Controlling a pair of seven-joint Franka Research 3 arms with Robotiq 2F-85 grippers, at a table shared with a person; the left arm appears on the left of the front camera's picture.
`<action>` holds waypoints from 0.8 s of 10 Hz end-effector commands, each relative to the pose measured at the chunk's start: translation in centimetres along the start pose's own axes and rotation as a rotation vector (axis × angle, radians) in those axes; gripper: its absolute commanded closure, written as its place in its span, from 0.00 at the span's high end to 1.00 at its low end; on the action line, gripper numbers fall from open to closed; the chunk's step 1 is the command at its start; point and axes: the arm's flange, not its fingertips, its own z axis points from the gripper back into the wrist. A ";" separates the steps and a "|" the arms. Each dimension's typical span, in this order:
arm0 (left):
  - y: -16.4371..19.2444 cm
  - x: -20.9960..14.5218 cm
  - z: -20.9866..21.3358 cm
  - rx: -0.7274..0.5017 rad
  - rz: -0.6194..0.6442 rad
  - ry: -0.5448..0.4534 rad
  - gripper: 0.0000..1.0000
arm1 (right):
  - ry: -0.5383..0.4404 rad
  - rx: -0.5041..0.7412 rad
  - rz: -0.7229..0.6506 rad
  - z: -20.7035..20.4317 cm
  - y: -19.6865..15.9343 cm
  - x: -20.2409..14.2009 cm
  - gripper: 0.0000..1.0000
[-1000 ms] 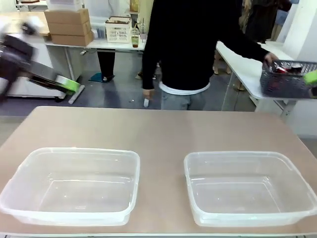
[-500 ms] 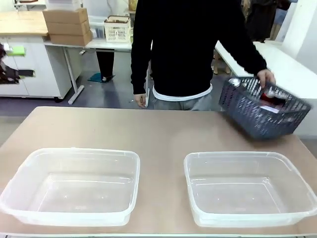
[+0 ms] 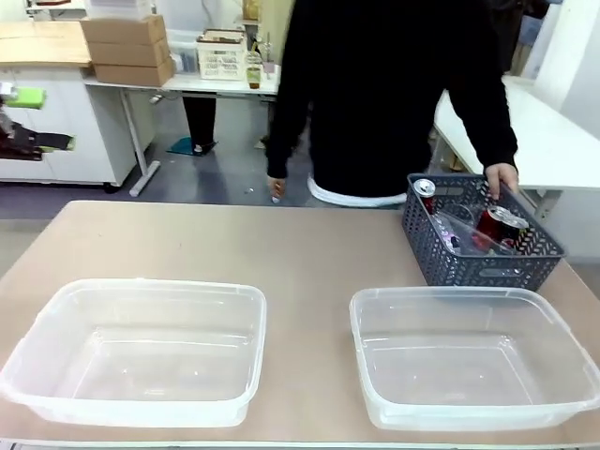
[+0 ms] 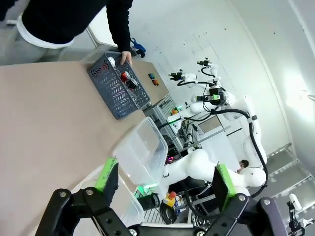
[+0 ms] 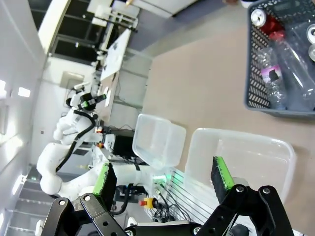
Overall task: Sort the waste into each basket.
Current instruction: Pick up the Organizing box on the left side of the table and lift it.
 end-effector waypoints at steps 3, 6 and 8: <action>0.0 0.0 0.3 0.007 0.003 -0.002 1.00 | -0.004 0.000 -0.002 0.2 -0.2 0.0 1.00; -1.6 -0.1 2.0 0.223 0.092 0.249 1.00 | 0.115 -0.019 0.060 -16.7 6.7 -0.2 1.00; -5.8 -2.2 5.6 0.411 0.058 0.294 1.00 | 0.334 -0.011 0.194 -26.8 11.0 -6.1 1.00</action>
